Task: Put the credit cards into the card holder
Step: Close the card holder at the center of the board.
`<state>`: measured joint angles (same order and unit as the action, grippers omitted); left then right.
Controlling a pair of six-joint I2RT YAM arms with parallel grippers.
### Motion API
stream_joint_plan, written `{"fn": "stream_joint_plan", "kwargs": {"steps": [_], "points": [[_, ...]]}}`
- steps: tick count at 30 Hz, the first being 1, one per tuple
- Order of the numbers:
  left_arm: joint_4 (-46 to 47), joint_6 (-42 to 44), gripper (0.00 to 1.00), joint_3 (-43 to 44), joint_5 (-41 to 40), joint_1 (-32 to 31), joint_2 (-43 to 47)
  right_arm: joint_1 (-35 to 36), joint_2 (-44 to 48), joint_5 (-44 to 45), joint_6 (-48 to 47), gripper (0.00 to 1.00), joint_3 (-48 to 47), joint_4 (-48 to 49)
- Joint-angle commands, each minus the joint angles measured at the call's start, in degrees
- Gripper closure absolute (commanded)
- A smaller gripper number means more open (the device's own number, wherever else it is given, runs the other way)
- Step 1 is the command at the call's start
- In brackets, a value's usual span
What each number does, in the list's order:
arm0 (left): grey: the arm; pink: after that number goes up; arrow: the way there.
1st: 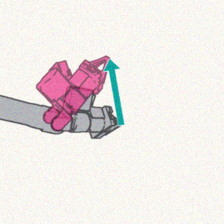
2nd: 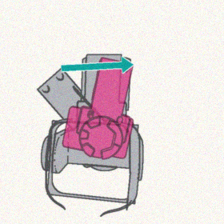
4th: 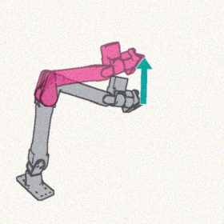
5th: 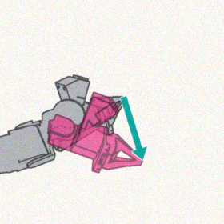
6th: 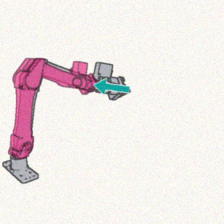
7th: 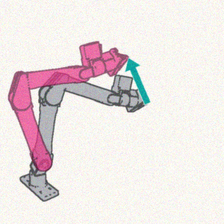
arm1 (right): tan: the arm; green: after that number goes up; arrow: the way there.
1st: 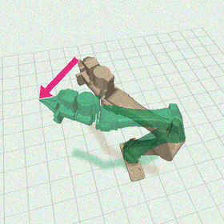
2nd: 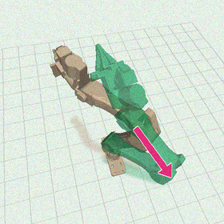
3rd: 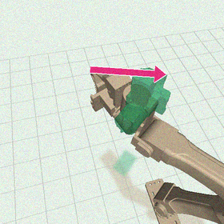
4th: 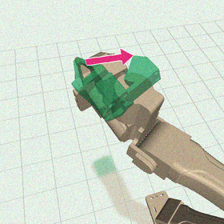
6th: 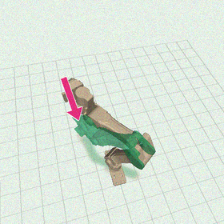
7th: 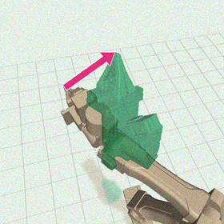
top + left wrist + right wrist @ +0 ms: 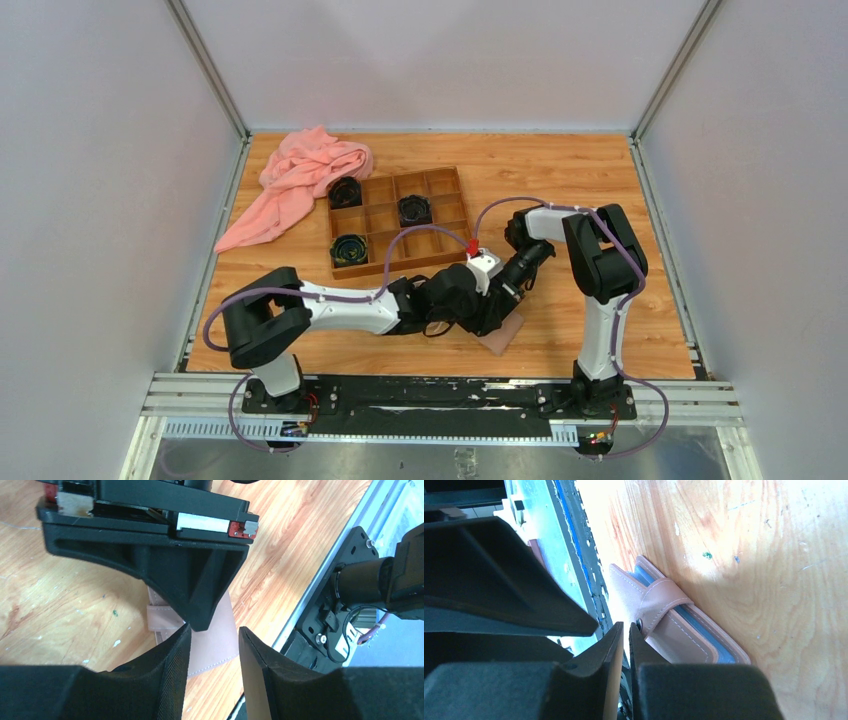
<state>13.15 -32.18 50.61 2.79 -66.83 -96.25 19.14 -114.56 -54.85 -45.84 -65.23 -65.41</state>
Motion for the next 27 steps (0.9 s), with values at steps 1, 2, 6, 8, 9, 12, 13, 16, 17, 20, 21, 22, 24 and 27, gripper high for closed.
{"fn": "stream_joint_plan", "kwargs": {"steps": [1, 2, 6, 8, 9, 12, 13, 16, 17, 20, 21, 22, 24, 27], "points": [[-0.72, 1.74, 0.58, -2.53, -2.63, 0.18, 3.46, 0.46, -0.49, 2.47, -0.21, 0.87, 0.28, 2.3], [-0.71, 1.91, 0.6, -3.13, -2.69, 0.2, 3.7, 0.46, -0.51, 2.47, -0.21, 0.87, 0.28, 2.3], [-0.73, 2.73, 0.71, -4.4, -5.2, 0.21, 3.22, 0.46, -0.57, 2.38, -0.12, 0.87, 0.19, 2.3], [-0.75, 2.89, 0.73, -4.39, -6.07, 0.29, 2.22, 0.46, -0.57, 2.38, -0.12, 0.87, 0.19, 2.3], [-0.69, 2.93, 0.74, -4.26, -6.45, 0.29, 1.74, 0.47, -0.57, 2.38, -0.12, 0.87, 0.19, 2.3], [-0.65, 3.39, 0.76, -3.26, -7.09, 0.29, 0.49, 0.46, -0.49, 2.38, -0.12, 0.87, 0.19, 2.3], [-0.59, 3.48, 0.77, -2.86, -7.09, 0.29, 0.0, 0.46, -0.53, 2.3, -0.12, 0.87, 0.19, 2.3], [-0.58, 3.47, 0.8, -1.81, -7.09, 0.29, -1.27, 0.51, -0.55, 2.23, -0.12, 0.87, 0.19, 2.3], [-0.58, 3.56, 0.8, -1.49, -6.89, 0.29, -1.66, 0.47, -0.49, 2.16, -0.12, 0.87, 0.12, 2.2], [-0.52, 3.61, 0.8, -0.77, -6.57, 0.14, -2.48, 0.4, -0.41, 2.12, -0.12, 0.87, 0.11, 2.15], [-0.55, 3.63, 0.8, -0.62, -6.63, 0.12, -2.47, 0.42, -0.44, 2.12, -0.12, 0.87, 0.11, 2.21], [-0.45, 3.64, 0.8, -0.55, -6.77, 0.12, -2.37, 0.45, -0.47, 2.05, -0.12, 0.87, 0.11, 2.2], [-0.28, 3.72, 0.8, -0.47, -7.06, 0.12, -2.12, 0.43, -0.4, 2.03, -0.19, 0.87, 0.09, 2.19], [-0.26, 3.88, 0.8, -0.05, -7.1, 0.12, -2.35, 0.38, -0.48, 1.94, -0.25, 0.87, 0.03, 2.11]]}}
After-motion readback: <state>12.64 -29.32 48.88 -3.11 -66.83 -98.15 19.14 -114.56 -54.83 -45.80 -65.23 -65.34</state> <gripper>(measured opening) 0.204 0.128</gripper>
